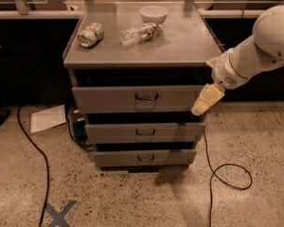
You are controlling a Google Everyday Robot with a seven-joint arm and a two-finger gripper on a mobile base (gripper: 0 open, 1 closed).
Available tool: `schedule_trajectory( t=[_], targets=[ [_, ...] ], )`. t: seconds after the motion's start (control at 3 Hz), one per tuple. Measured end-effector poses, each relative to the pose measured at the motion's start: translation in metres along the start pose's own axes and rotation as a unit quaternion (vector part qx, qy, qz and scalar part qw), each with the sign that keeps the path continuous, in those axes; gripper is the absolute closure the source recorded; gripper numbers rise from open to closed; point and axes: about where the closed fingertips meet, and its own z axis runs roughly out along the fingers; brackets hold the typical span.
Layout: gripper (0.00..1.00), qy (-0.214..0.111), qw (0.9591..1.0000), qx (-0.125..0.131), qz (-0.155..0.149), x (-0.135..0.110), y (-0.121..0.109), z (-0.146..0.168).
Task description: Open top drawer
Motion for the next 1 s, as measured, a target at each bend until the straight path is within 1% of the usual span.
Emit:
schedule_trajectory(
  t=[0.33, 0.67, 1.0],
  targets=[
    [0.0, -0.034, 0.9993, 0.0, -0.013, -0.018, -0.022, 0.02],
    [0.0, -0.096, 0.9941, -0.041, -0.029, -0.031, -0.027, 0.035],
    [0.0, -0.141, 0.9842, -0.098, -0.041, -0.037, -0.007, 0.049]
  ],
)
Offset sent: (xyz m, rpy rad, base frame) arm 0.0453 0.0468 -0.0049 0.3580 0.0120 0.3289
